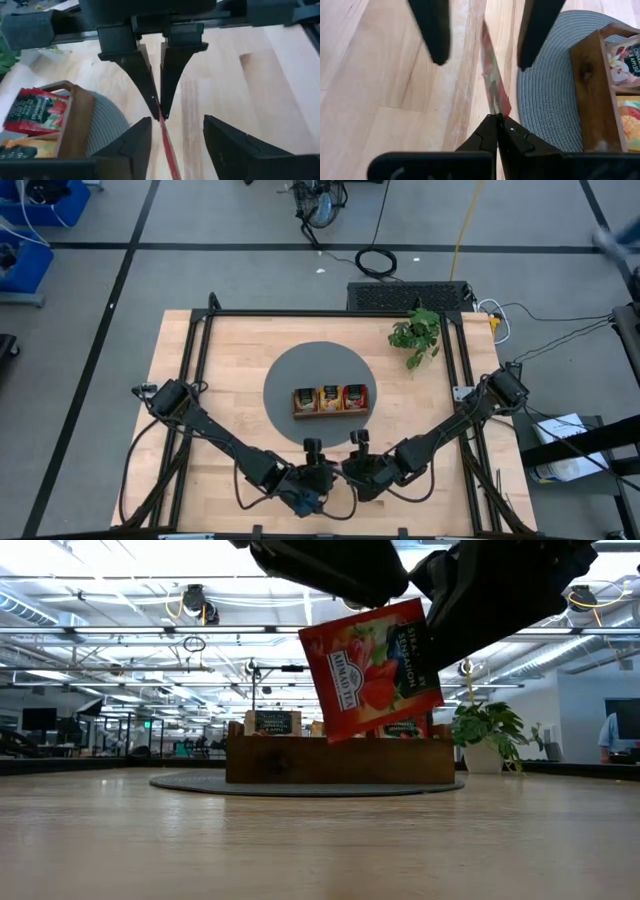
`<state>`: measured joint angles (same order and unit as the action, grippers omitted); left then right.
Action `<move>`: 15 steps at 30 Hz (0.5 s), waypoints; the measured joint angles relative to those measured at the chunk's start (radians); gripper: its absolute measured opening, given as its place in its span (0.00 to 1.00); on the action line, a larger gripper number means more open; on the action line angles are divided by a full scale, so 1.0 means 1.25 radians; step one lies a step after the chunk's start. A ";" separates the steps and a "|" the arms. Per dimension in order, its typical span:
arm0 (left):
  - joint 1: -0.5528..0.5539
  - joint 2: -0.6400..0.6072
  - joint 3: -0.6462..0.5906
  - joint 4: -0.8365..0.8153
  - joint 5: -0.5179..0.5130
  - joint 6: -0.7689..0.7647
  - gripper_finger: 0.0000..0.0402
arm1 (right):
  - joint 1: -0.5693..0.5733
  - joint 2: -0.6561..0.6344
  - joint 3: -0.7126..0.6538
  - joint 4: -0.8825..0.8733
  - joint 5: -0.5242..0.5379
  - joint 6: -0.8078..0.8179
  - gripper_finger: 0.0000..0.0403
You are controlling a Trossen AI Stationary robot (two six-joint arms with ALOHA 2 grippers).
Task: Pick & Place Tea
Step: Put the red tea sachet into the right section of the wooden organizer
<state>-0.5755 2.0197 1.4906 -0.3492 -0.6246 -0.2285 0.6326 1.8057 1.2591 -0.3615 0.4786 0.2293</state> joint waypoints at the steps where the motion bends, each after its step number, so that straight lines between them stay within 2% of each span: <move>1: 0.001 0.000 0.000 -0.001 0.007 -0.001 0.46 | 0.000 0.000 0.000 0.000 0.000 0.001 0.00; 7: 0.018 0.000 0.002 -0.026 0.051 -0.022 0.48 | 0.001 0.000 0.000 0.022 -0.006 -0.018 0.00; 15: 0.022 0.000 0.001 -0.037 0.053 -0.021 0.35 | 0.001 0.000 -0.001 0.032 -0.006 -0.028 0.00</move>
<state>-0.5476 2.0195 1.4920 -0.3952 -0.5587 -0.2543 0.6334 1.8061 1.2583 -0.3213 0.4713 0.1940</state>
